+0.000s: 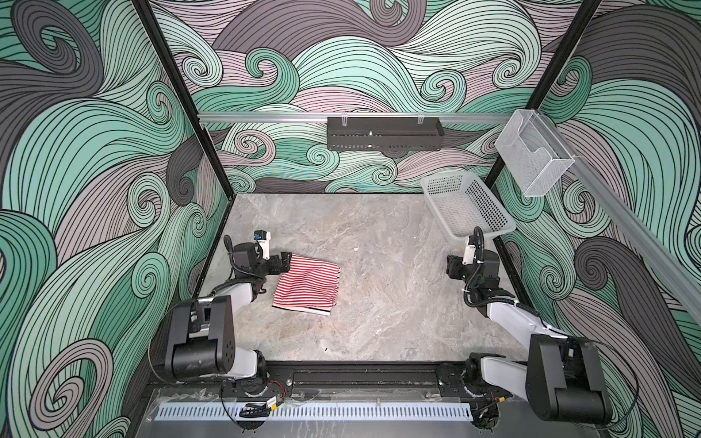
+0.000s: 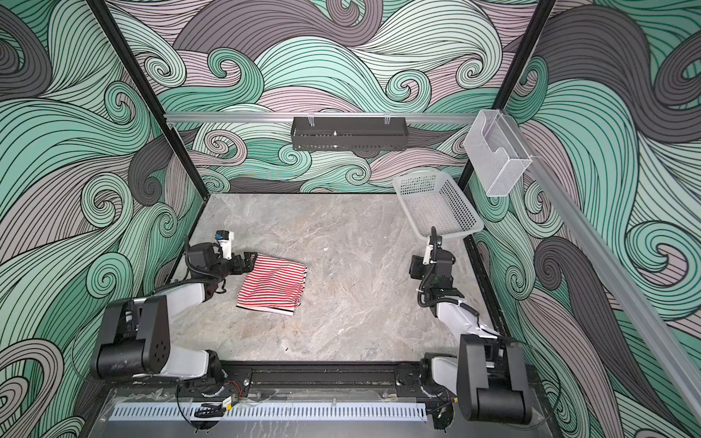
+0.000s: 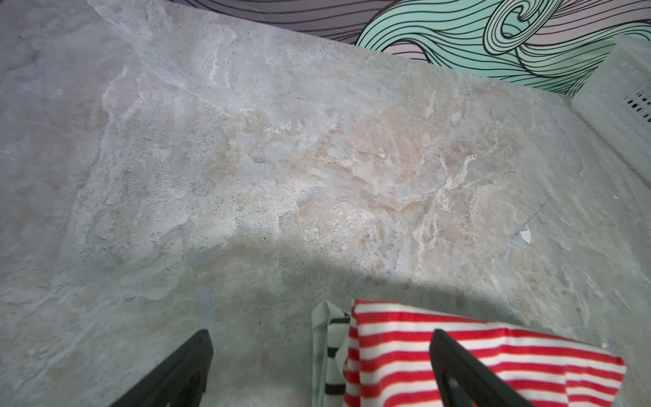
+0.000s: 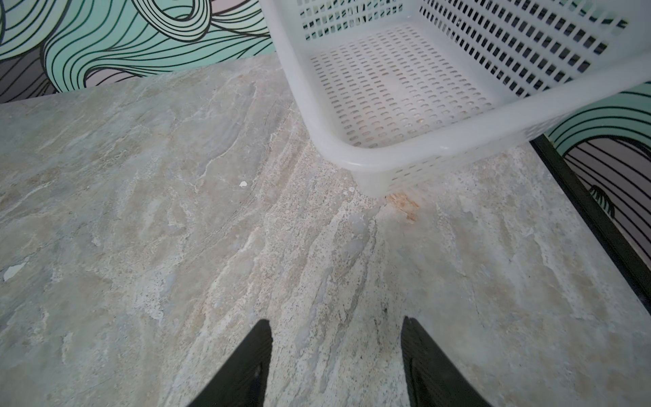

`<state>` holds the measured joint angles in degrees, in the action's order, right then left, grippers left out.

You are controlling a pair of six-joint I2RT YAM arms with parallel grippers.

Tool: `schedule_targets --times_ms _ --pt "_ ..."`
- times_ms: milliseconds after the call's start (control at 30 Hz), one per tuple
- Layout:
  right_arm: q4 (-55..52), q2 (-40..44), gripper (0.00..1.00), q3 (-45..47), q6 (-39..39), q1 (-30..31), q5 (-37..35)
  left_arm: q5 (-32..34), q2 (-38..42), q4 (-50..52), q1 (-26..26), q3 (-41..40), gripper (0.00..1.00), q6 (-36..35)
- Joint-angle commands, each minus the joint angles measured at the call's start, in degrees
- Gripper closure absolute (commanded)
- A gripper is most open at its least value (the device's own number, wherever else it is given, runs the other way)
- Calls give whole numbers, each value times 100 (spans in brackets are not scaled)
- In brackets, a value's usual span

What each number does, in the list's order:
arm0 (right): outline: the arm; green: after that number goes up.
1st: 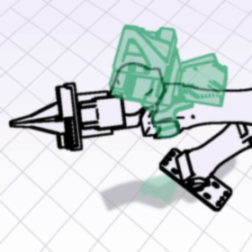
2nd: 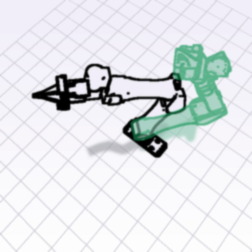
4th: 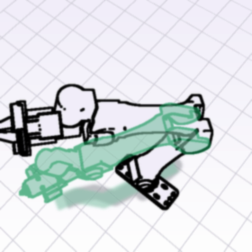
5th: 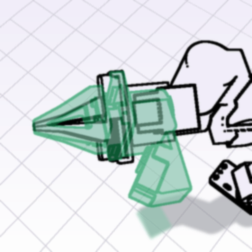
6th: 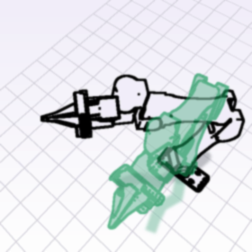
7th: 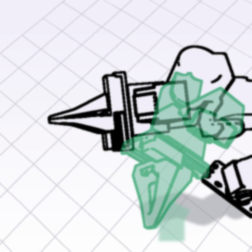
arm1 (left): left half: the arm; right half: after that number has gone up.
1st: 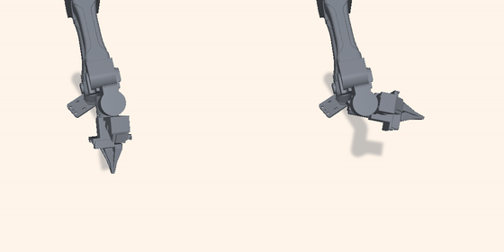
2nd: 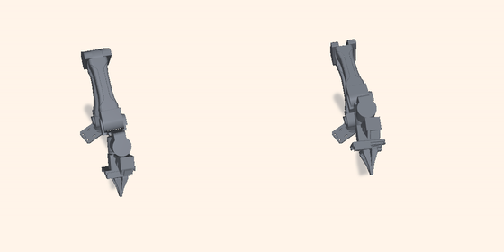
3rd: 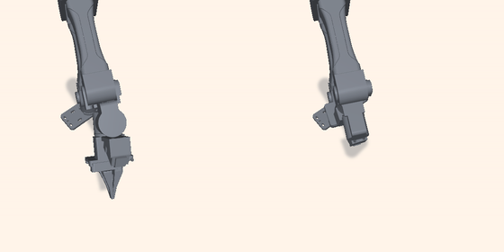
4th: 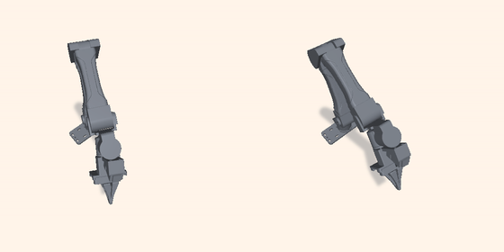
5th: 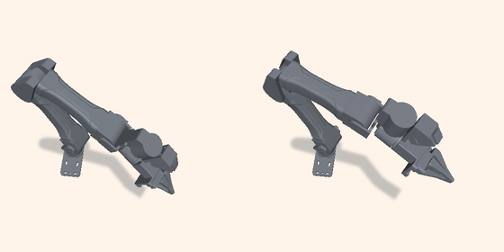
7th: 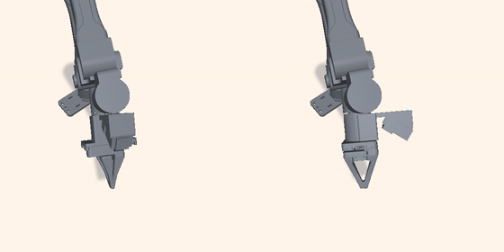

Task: Fold and stack tank tops
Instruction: Reset both arms

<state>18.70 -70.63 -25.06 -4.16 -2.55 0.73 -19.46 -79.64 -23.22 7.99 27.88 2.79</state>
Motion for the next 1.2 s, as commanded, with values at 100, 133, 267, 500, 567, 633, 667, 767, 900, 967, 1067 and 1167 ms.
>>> schedule_targets --times_ms 100,133,267,500,567,633,667,767,900,967,1067,1167 --pt "1018 -293 41 148 344 -18 116 825 49 -1253 35 -310 1 -124" --pt "1092 -289 41 179 353 -18 112 783 -97 -1473 32 -343 1 -136" --pt "1396 -359 41 229 433 -10 55 619 -746 -1604 20 -141 1 -219" --pt "1754 -689 41 124 486 0 -4 660 -800 -1621 -77 -126 1 -326" --pt "1738 -804 42 26 495 24 57 669 -796 -1621 -83 -134 1 -327" --pt "1733 -832 43 -1 566 137 23 667 -804 -1631 -84 -133 1 -324" --pt "1786 -793 43 54 650 267 -134 672 -791 -1620 -82 -134 1 -323" --pt "2025 -669 42 251 812 500 -412 640 -771 -1645 -79 -165 1 -314" --pt "2041 -661 41 247 675 334 -378 246 -761 -1685 -70 -195 1 -506" --pt "1957 -753 41 148 621 266 -247 380 -764 -1668 -72 -182 1 -431" --pt "2099 -846 42 189 566 242 -89 817 -765 -1665 -69 -169 1 -241" --pt "3281 -1069 42 685 566 254 10 1049 -766 -1633 -78 -153 1 -145"
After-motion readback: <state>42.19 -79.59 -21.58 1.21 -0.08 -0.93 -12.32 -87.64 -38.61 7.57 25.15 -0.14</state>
